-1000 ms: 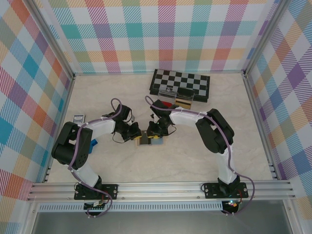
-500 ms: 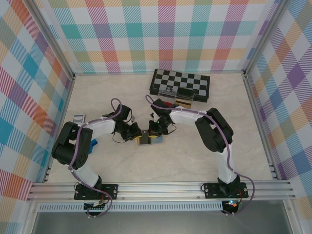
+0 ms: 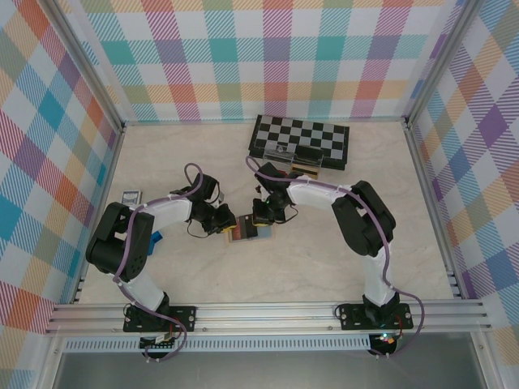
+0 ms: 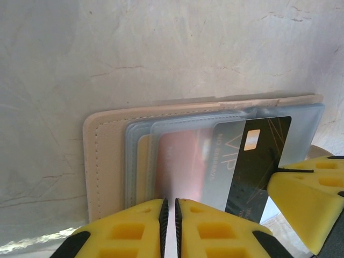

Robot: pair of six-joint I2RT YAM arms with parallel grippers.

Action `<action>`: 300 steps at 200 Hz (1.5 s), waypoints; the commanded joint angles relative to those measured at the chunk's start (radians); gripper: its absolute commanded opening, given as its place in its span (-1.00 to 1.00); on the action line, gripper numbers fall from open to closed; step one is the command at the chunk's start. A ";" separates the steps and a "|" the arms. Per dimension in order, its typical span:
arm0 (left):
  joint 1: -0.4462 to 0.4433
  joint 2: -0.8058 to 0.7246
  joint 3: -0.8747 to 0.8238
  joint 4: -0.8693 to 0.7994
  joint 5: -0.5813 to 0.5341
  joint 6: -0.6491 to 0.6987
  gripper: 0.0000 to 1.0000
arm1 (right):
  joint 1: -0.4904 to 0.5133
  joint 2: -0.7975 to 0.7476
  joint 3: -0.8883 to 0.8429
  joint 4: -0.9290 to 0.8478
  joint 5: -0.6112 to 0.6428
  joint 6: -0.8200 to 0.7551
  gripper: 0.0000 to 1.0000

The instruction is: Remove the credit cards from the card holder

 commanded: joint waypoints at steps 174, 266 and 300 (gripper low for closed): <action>-0.004 0.055 0.055 -0.033 0.077 0.013 -0.82 | -0.029 0.054 -0.007 0.035 -0.122 -0.025 -0.58; -0.004 0.086 0.050 -0.080 0.009 0.017 -0.83 | -0.044 0.027 -0.053 0.132 -0.196 -0.012 -0.78; -0.003 0.074 0.057 -0.094 -0.006 0.021 -0.81 | -0.058 -0.037 -0.093 0.107 -0.121 -0.014 -1.00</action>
